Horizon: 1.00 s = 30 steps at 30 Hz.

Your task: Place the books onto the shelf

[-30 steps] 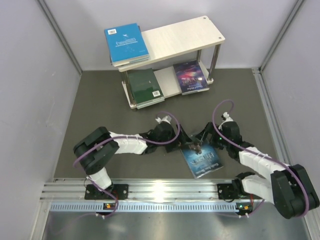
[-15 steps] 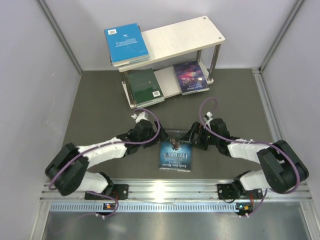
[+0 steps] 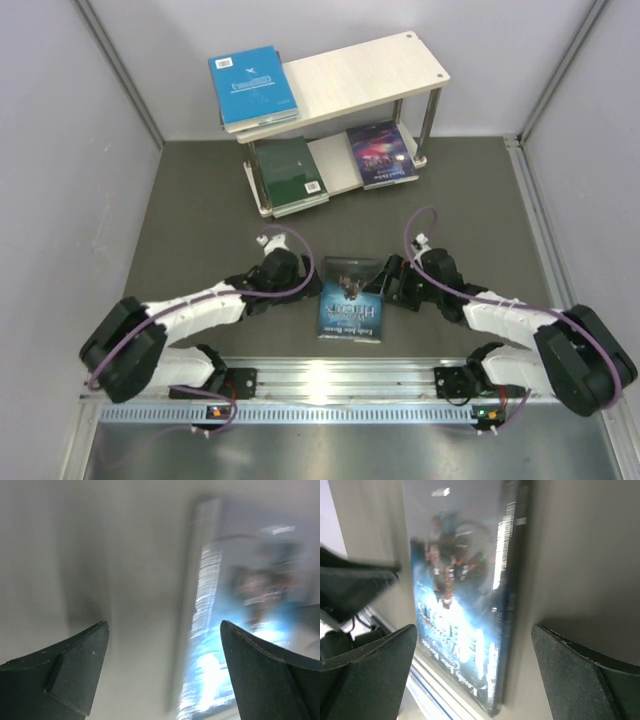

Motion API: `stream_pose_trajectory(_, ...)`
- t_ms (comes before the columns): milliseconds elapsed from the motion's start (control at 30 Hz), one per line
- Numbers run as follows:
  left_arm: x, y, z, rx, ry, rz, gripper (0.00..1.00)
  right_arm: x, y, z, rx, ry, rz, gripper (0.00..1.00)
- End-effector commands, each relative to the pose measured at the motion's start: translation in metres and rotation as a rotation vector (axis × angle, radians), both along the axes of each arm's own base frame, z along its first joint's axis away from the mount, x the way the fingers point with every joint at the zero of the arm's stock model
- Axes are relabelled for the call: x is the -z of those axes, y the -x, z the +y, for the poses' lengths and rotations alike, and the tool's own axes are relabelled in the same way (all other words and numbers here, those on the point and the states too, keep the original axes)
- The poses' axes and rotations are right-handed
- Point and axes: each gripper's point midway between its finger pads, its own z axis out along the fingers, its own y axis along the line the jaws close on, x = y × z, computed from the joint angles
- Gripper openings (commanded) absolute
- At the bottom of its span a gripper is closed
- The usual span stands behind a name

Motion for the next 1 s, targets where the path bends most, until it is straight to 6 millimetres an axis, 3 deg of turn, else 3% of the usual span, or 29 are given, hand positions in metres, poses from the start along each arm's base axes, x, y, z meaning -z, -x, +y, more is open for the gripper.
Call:
stream_pose_trajectory(0, 0.020, -0.004, -0.036, 0.080, 0.043, 0.082, 0.97, 0.076, 0.061, -0.027, -0.038, 0.245, 0.271, 1.00)
stream_pose_trajectory(33, 0.031, 0.007, -0.055, 0.152, 0.084, 0.137, 0.97, 0.077, 0.063, -0.018, -0.059, 0.230, 0.280, 1.00)
stream_pose_trajectory(67, 0.020, -0.001, -0.077, 0.188, 0.172, 0.086, 0.97, 0.072, 0.061, 0.004, -0.090, 0.166, 0.254, 1.00)
stream_pose_trajectory(133, 0.021, 0.017, -0.106, 0.282, 0.313, 0.143, 0.97, 0.081, 0.077, 0.026, -0.158, 0.092, 0.330, 1.00)
stream_pose_trajectory(167, 0.021, 0.025, -0.113, 0.315, 0.363, 0.160, 0.96, 0.067, 0.069, 0.051, -0.176, -0.030, 0.287, 1.00)
stream_pose_trajectory(200, 0.012, 0.022, -0.125, 0.330, 0.439, 0.135, 0.95, 0.081, 0.082, 0.050, -0.181, -0.052, 0.348, 1.00)
stream_pose_trajectory(233, 0.023, 0.029, -0.126, 0.337, 0.445, 0.169, 0.95, 0.077, 0.086, 0.057, -0.194, -0.116, 0.356, 1.00)
stream_pose_trajectory(267, 0.026, 0.034, -0.127, 0.346, 0.463, 0.188, 0.95, 0.059, 0.074, 0.070, -0.177, -0.228, 0.300, 1.00)
stream_pose_trajectory(300, 0.028, 0.037, -0.125, 0.333, 0.489, 0.188, 0.94, 0.071, 0.082, 0.063, -0.161, -0.224, 0.338, 1.00)
stream_pose_trajectory(333, 0.034, 0.041, -0.122, 0.324, 0.497, 0.204, 0.94, 0.057, 0.074, 0.071, -0.158, -0.298, 0.284, 0.99)
stream_pose_trajectory(400, 0.032, 0.049, -0.120, 0.325, 0.538, 0.218, 0.93, 0.065, 0.079, 0.065, -0.129, -0.305, 0.314, 0.99)
stream_pose_trajectory(433, 0.032, 0.048, -0.119, 0.319, 0.535, 0.219, 0.93, 0.056, 0.074, 0.069, -0.129, -0.352, 0.285, 0.98)
stream_pose_trajectory(567, 0.029, 0.045, -0.111, 0.281, 0.507, 0.200, 0.93, 0.057, 0.074, 0.065, -0.109, -0.351, 0.287, 0.91)
stream_pose_trajectory(667, 0.027, 0.044, -0.100, 0.241, 0.456, 0.189, 0.93, 0.054, 0.072, 0.059, -0.087, -0.332, 0.260, 0.82)
stream_pose_trajectory(700, 0.028, 0.040, -0.094, 0.219, 0.425, 0.167, 0.93, 0.049, 0.069, 0.058, -0.076, -0.333, 0.233, 0.77)
stream_pose_trajectory(733, 0.016, 0.036, -0.092, 0.213, 0.424, 0.132, 0.93, 0.054, 0.071, 0.054, -0.063, -0.306, 0.246, 0.72)
stream_pose_trajectory(767, 0.022, 0.040, -0.082, 0.193, 0.365, 0.160, 0.94, 0.055, 0.071, 0.052, -0.061, -0.292, 0.236, 0.64)
stream_pose_trajectory(833, 0.008, 0.029, -0.071, 0.159, 0.315, 0.083, 0.94, 0.055, 0.069, 0.048, -0.050, -0.260, 0.218, 0.61)
stream_pose_trajectory(900, 0.006, 0.027, -0.059, 0.138, 0.251, 0.068, 0.95, 0.047, 0.064, 0.049, -0.052, -0.256, 0.181, 0.73)
stream_pose_trajectory(933, -0.003, 0.022, -0.055, 0.118, 0.245, 0.031, 0.96, 0.057, 0.067, 0.042, -0.043, -0.200, 0.196, 0.79)
stream_pose_trajectory(967, -0.006, 0.020, -0.054, 0.116, 0.240, 0.020, 0.96, 0.047, 0.059, 0.046, -0.046, -0.207, 0.157, 0.91)
